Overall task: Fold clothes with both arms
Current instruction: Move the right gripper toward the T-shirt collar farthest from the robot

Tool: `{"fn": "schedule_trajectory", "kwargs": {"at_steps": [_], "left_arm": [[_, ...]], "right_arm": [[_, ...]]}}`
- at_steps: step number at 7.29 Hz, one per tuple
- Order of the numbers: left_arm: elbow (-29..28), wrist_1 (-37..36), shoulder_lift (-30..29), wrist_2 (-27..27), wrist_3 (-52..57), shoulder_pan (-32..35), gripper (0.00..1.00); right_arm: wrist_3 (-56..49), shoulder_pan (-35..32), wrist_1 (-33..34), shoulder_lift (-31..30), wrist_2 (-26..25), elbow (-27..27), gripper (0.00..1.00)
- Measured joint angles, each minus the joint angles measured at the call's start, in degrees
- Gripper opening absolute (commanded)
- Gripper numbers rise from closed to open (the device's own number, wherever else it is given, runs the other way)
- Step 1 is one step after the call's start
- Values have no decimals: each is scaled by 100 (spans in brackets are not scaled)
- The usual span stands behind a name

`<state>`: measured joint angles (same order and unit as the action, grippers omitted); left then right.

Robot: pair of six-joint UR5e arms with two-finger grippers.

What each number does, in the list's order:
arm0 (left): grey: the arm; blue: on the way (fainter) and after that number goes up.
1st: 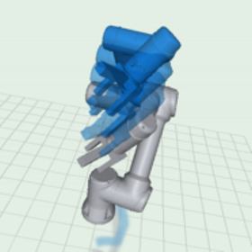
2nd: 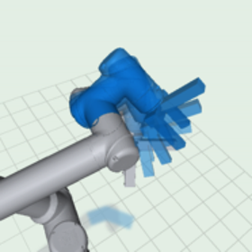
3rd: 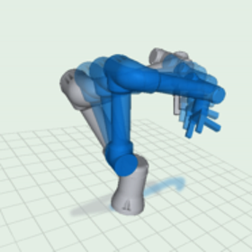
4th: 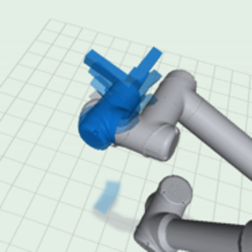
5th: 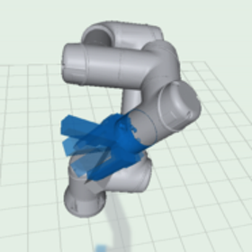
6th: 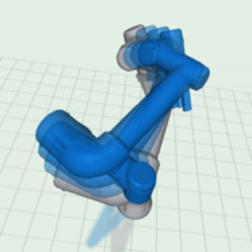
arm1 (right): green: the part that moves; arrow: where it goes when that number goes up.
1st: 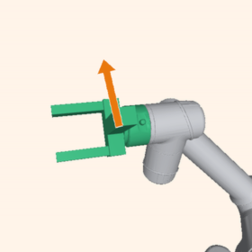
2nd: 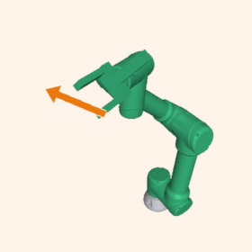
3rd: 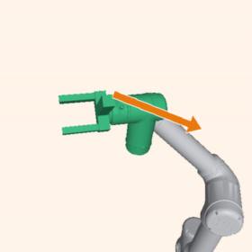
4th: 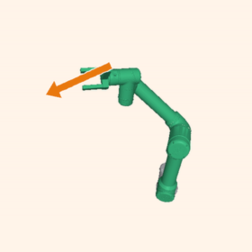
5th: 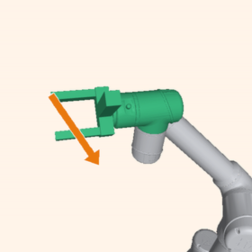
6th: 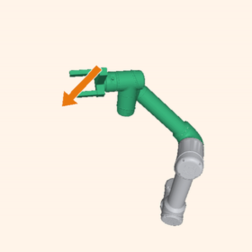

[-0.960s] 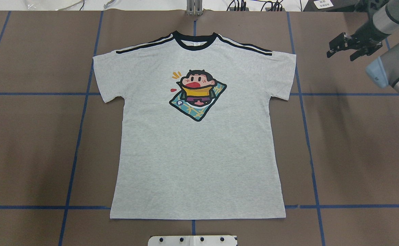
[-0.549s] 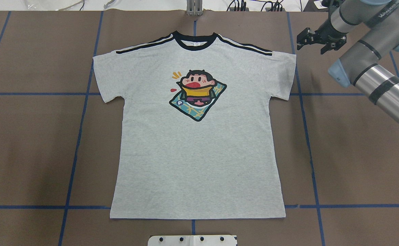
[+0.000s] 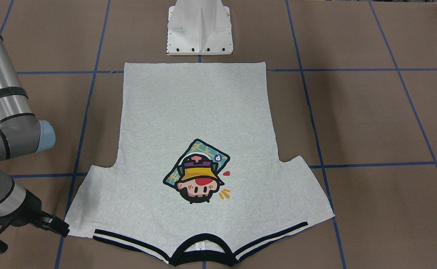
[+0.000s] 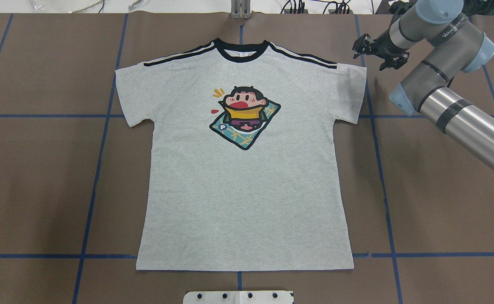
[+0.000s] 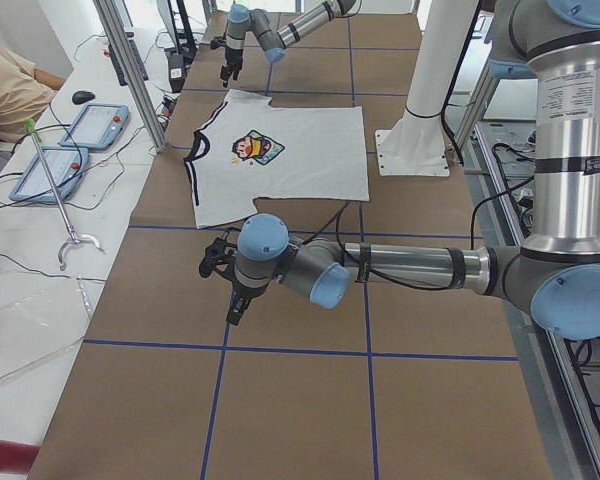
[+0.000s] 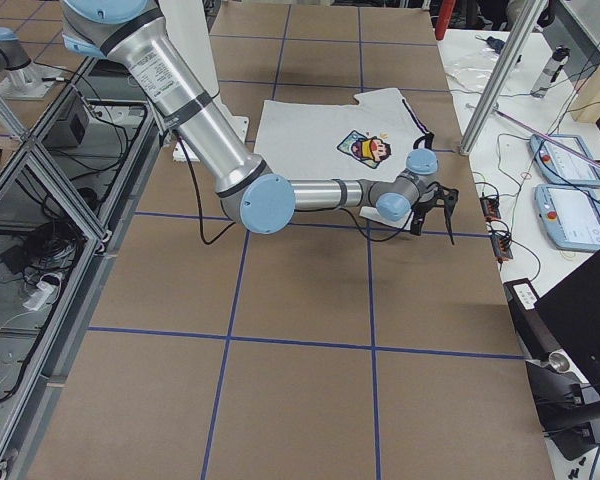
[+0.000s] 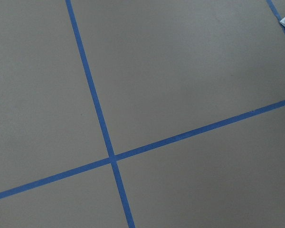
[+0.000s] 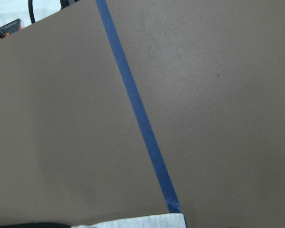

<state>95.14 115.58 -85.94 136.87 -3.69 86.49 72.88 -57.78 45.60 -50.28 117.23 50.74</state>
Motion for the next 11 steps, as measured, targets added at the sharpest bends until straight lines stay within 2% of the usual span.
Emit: {"fn": "schedule_trajectory", "kwargs": {"at_steps": [1,2,3,4,5,11], "left_arm": [[2,0,-1,3,-2,0,100],[5,0,-2,5,-4,0,100],[5,0,-2,6,-4,0,100],[5,0,-2,6,-7,0,100],[5,0,-2,7,-8,0,100],[-19,0,39,7,0,0,100]], "right_arm": [[49,83,-22,14,-136,-41,88],[65,135,-30,16,-236,-95,81],[70,158,-32,18,-308,-125,66],[70,165,-32,17,-351,-137,39],[71,172,-28,16,-372,-143,0],[208,169,-13,101,-357,-93,0]]}}
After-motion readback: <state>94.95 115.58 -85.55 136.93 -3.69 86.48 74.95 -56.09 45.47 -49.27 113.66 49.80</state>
